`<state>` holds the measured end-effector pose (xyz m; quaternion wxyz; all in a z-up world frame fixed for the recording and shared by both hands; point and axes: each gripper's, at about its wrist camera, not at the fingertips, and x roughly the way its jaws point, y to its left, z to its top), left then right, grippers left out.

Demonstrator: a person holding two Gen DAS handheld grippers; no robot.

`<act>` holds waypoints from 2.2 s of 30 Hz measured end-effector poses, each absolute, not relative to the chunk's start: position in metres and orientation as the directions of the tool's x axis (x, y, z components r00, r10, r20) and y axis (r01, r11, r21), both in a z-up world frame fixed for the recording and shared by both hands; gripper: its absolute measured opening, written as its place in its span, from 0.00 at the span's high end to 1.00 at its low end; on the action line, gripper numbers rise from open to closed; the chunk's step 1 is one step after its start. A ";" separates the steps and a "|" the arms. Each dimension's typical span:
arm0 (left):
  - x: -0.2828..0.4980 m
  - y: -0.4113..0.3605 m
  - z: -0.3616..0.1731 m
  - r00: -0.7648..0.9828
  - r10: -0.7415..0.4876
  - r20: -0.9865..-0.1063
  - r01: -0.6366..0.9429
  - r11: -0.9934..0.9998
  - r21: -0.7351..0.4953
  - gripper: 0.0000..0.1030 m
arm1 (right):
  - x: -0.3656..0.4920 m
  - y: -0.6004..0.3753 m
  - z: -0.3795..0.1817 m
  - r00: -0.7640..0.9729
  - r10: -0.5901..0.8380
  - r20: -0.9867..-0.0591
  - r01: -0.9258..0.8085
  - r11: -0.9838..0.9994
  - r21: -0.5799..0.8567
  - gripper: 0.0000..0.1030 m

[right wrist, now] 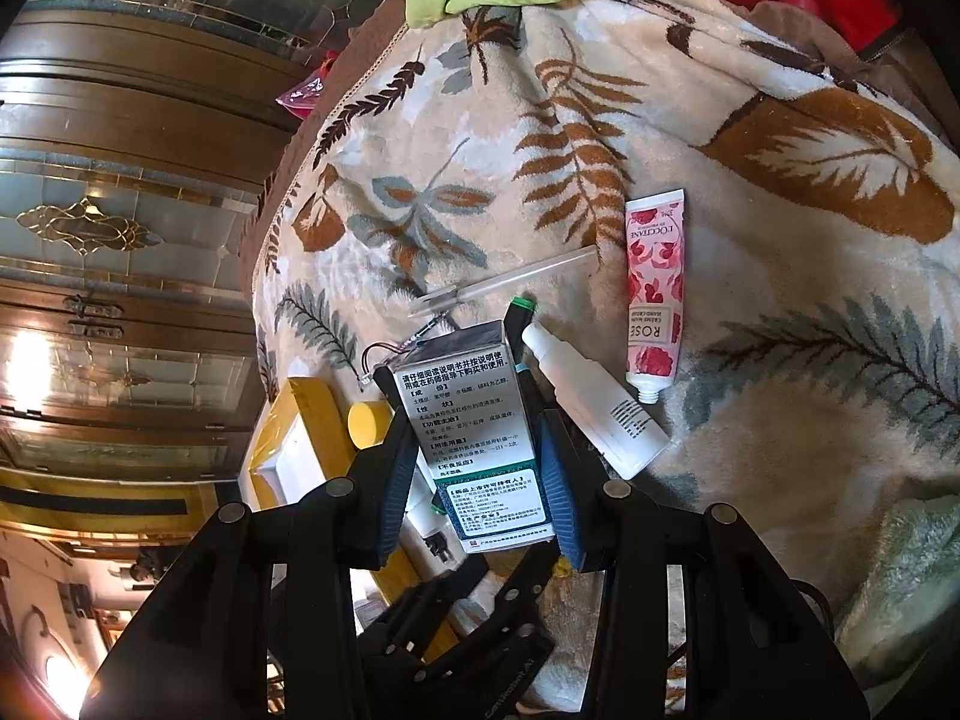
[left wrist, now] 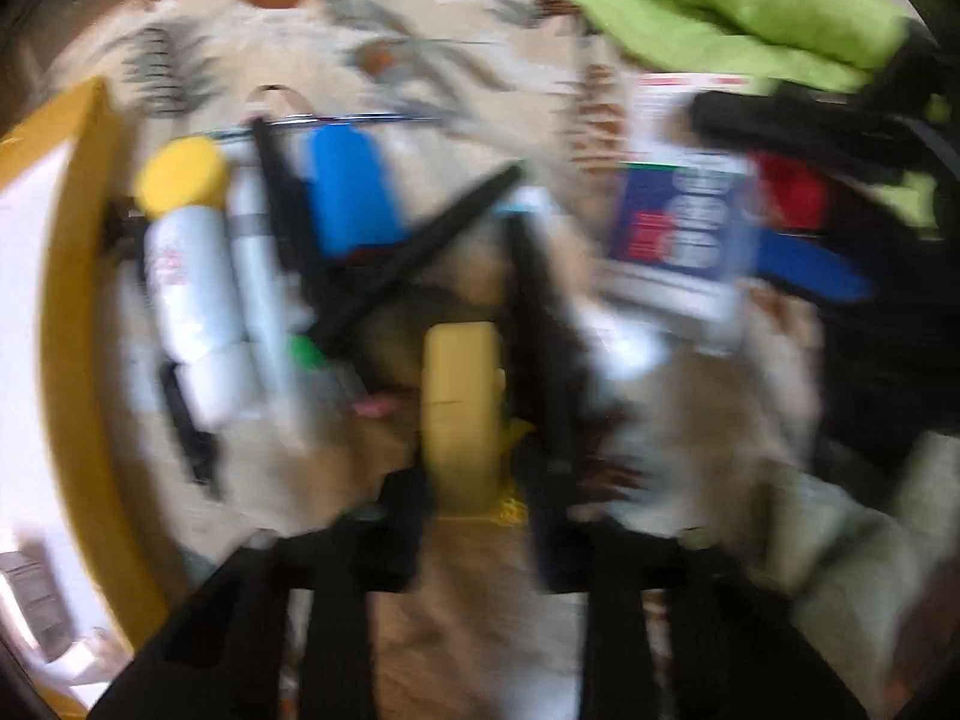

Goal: Organize rigid objects
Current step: 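Grasp the yellow cartoon tin with the left tool while the right tool holds the medicine box, then lower the yellow tin into the tray with the left tool while the right tool places the medicine box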

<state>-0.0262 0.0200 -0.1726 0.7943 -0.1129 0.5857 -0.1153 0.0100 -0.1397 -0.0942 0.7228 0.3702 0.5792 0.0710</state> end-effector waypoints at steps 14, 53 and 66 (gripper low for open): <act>-0.067 0.076 -0.106 0.417 -0.408 -0.812 0.001 0.894 -0.448 0.81 | 0.010 -0.123 -0.075 0.360 0.603 -0.712 0.192 0.699 0.689 0.61; -0.129 0.288 -0.160 0.388 -0.069 -0.919 -0.546 0.786 -0.290 0.80 | -0.033 0.145 -0.150 -0.017 0.493 -0.870 -0.258 0.839 0.480 0.61; -0.143 0.311 -0.164 0.372 -0.076 -0.925 -0.644 0.696 -0.317 0.50 | -0.034 0.136 -0.129 0.046 0.515 -0.856 -0.270 0.831 0.486 0.61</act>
